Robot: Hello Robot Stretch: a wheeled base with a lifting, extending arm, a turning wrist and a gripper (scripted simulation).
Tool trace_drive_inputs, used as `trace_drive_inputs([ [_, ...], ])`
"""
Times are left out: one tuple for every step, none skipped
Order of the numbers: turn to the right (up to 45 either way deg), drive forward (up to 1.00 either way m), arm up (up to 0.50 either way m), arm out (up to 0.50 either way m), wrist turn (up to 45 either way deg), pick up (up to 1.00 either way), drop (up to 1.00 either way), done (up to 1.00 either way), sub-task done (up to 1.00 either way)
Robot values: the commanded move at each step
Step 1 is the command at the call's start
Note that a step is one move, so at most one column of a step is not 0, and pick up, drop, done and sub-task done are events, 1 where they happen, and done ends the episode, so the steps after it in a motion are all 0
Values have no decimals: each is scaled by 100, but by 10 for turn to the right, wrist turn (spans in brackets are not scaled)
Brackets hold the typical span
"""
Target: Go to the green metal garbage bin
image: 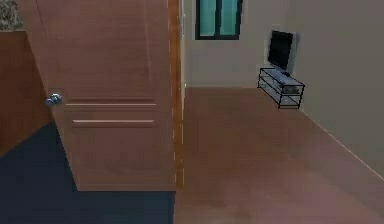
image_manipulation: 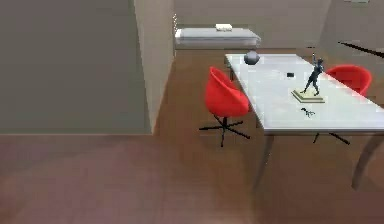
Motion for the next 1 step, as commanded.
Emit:
trace_drive_inputs([
  [0,15,0,0,0,0,0,0,0],
])
